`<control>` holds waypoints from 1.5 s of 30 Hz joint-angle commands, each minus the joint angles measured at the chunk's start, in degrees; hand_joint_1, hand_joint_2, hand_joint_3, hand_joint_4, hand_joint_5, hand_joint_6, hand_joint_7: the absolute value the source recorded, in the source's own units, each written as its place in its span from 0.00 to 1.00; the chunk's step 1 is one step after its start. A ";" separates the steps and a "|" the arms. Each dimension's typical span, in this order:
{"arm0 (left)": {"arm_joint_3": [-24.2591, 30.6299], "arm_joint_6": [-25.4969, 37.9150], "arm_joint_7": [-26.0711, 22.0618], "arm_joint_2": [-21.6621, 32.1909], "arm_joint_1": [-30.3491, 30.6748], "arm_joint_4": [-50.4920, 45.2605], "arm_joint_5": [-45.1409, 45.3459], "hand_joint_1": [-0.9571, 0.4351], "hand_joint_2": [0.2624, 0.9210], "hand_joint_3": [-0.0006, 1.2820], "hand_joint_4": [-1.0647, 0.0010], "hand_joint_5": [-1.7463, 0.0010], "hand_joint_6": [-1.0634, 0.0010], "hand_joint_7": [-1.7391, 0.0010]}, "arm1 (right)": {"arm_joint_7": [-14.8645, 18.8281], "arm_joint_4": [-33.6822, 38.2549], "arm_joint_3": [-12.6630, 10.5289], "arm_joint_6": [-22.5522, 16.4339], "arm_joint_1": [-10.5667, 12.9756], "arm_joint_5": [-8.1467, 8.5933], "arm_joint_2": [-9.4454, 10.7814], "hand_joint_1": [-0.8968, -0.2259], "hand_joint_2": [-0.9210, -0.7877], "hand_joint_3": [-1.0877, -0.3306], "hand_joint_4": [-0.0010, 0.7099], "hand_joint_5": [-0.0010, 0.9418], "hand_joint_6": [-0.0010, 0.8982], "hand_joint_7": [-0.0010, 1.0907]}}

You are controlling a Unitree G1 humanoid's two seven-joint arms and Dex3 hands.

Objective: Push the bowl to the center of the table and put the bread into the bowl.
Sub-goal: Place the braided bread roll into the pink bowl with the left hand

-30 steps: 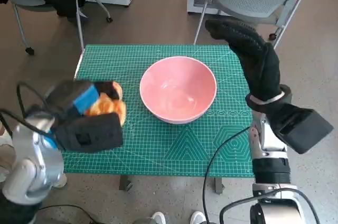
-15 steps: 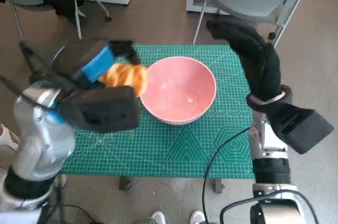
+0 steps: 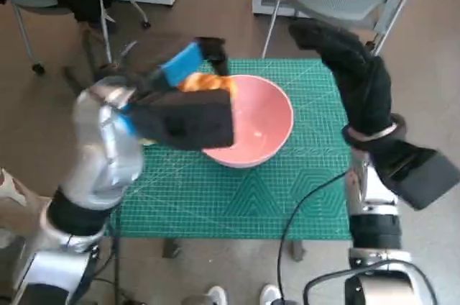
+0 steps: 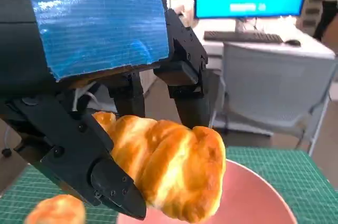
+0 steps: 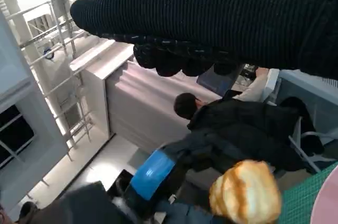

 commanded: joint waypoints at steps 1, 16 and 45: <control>-1.80 -2.88 1.51 -3.14 -5.10 7.55 -0.55 0.69 0.96 0.05 0.31 0.30 0.33 0.44 | -0.47 -0.39 -0.48 0.41 1.77 -0.59 -0.99 0.34 0.00 0.39 0.20 0.01 0.00 0.42; -5.39 -7.41 6.54 -10.44 -13.62 28.95 -0.21 0.69 0.68 0.38 0.43 0.20 0.40 0.34 | -1.11 -1.51 -0.99 0.76 2.82 -0.37 -1.56 0.33 0.00 0.40 0.21 0.01 0.00 0.44; -4.68 -11.85 7.14 -12.65 -15.67 42.83 -5.66 0.56 0.83 0.05 0.74 0.77 0.80 0.92 | -2.25 -2.16 -0.77 0.87 3.46 -0.78 -2.07 0.33 0.00 0.40 0.21 0.00 0.00 0.44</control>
